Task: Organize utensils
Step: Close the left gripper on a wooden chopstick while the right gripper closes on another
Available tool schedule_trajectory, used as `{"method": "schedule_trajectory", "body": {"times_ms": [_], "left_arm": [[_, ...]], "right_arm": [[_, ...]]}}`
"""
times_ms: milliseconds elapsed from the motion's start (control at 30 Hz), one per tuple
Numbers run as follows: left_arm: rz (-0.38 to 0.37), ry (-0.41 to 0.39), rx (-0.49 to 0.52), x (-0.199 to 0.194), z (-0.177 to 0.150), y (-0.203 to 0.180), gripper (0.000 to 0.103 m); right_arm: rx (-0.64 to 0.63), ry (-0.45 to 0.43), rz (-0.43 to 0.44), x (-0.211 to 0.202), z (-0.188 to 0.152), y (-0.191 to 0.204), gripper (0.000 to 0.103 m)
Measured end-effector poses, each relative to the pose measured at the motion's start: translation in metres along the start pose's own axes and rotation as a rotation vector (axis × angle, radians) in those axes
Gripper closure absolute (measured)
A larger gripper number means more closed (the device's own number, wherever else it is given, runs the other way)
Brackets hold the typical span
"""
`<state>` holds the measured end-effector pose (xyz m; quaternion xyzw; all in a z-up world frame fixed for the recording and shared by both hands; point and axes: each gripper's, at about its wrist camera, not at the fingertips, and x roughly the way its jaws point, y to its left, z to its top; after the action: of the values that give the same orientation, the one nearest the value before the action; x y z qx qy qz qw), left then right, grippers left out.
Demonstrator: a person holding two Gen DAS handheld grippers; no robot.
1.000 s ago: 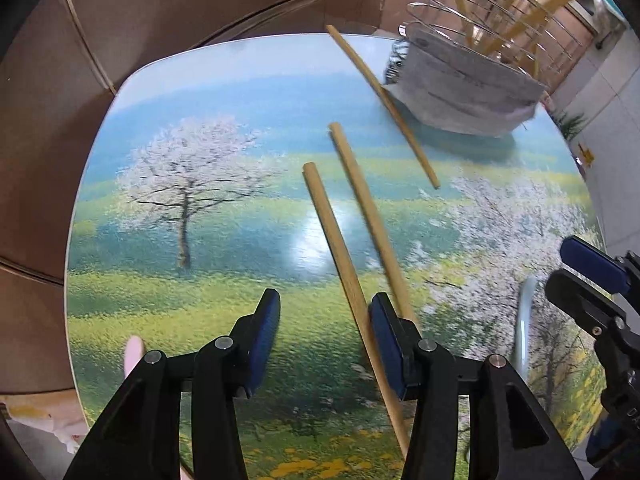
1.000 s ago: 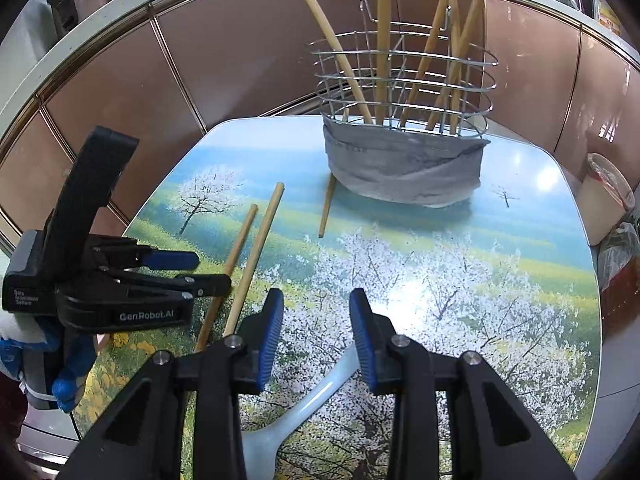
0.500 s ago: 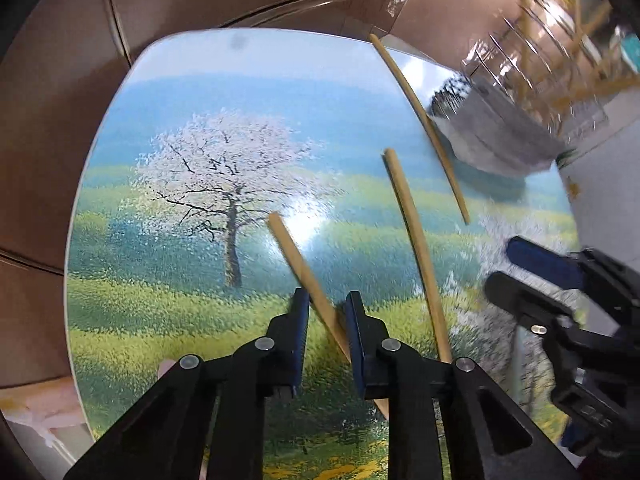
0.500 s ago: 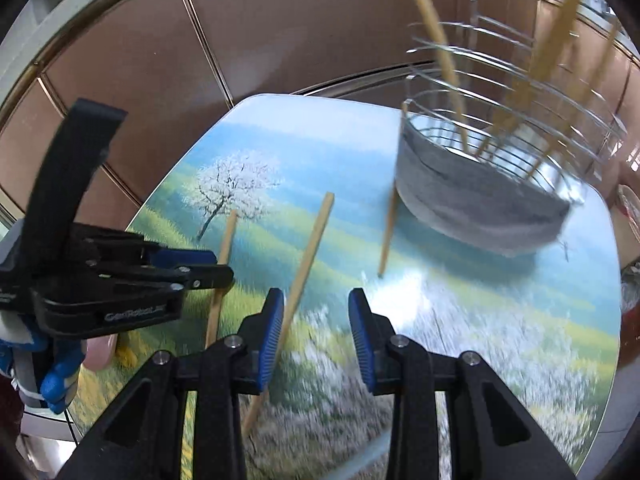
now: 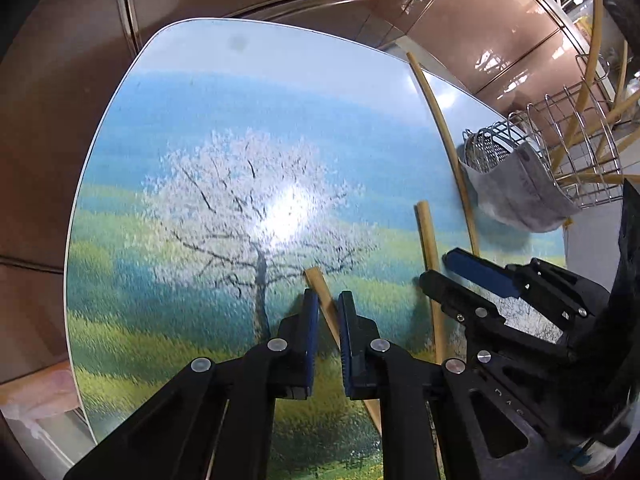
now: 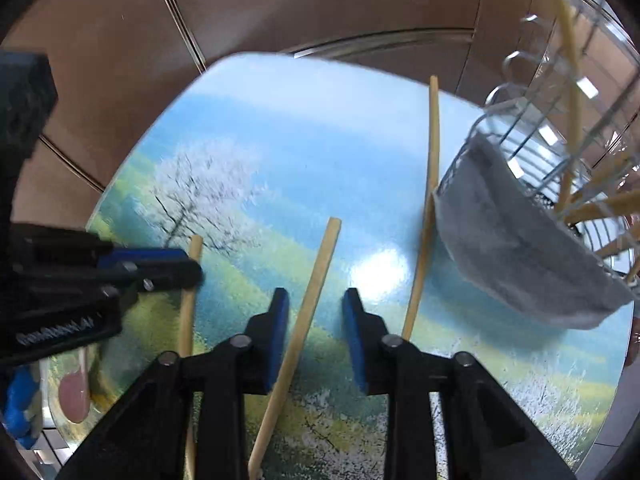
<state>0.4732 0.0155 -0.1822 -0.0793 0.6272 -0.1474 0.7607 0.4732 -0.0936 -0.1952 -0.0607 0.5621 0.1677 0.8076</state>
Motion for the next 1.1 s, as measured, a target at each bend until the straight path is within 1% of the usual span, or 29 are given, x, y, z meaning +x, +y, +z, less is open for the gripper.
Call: {"method": "schedule_trajectory", "body": {"times_ms": [67, 100, 267, 367, 400, 567, 633, 667, 733, 800, 867, 933, 1000, 1033, 1100], "left_arm": [[0.011, -0.003, 0.022, 0.001, 0.007, 0.000, 0.092], [0.017, -0.003, 0.033, 0.001, 0.010, -0.002, 0.092], [0.071, -0.003, 0.121, 0.002, 0.022, -0.013, 0.092], [0.099, -0.009, 0.158, 0.004, 0.022, -0.022, 0.093], [0.106, -0.013, 0.164, 0.008, 0.018, -0.026, 0.094], [0.124, -0.019, 0.165, 0.010, 0.019, -0.031, 0.094], [0.121, -0.017, 0.152, 0.011, 0.005, -0.033, 0.094], [0.121, -0.015, 0.148, 0.011, 0.006, -0.033, 0.094], [0.128, -0.019, 0.147, 0.009, -0.002, -0.033, 0.094], [0.139, -0.033, 0.155, 0.004, -0.013, -0.035, 0.097], [0.151, -0.051, 0.163, 0.002, -0.017, -0.037, 0.097], [0.144, -0.067, 0.152, 0.000, -0.022, -0.034, 0.097], [0.127, -0.108, 0.148, -0.004, -0.026, -0.030, 0.097], [0.136, -0.124, 0.148, -0.008, -0.029, -0.030, 0.097], [0.124, -0.167, 0.137, -0.018, -0.034, -0.029, 0.097]], "right_arm": [[0.002, 0.011, 0.007, 0.000, 0.000, 0.002, 0.090], [0.004, 0.015, 0.006, 0.001, 0.000, 0.003, 0.091], [0.024, 0.039, 0.035, -0.003, -0.009, 0.005, 0.095], [0.017, 0.051, 0.044, -0.008, -0.016, 0.006, 0.096], [0.013, 0.054, 0.040, -0.006, -0.015, 0.010, 0.096], [-0.016, 0.080, -0.002, -0.004, -0.011, 0.020, 0.095], [-0.023, 0.083, -0.011, -0.002, -0.009, 0.024, 0.096], [-0.024, 0.081, -0.014, -0.002, -0.009, 0.024, 0.096], [-0.029, 0.070, -0.017, -0.001, -0.010, 0.024, 0.096], [-0.028, 0.059, -0.015, -0.005, -0.013, 0.023, 0.096], [-0.029, 0.034, 0.009, -0.008, -0.017, 0.024, 0.096], [-0.030, 0.011, 0.012, -0.009, -0.019, 0.025, 0.096], [-0.037, -0.030, 0.027, -0.014, -0.021, 0.026, 0.096], [-0.033, -0.052, 0.027, -0.020, -0.024, 0.026, 0.096], [-0.033, -0.113, 0.049, -0.034, -0.027, 0.027, 0.096]]}}
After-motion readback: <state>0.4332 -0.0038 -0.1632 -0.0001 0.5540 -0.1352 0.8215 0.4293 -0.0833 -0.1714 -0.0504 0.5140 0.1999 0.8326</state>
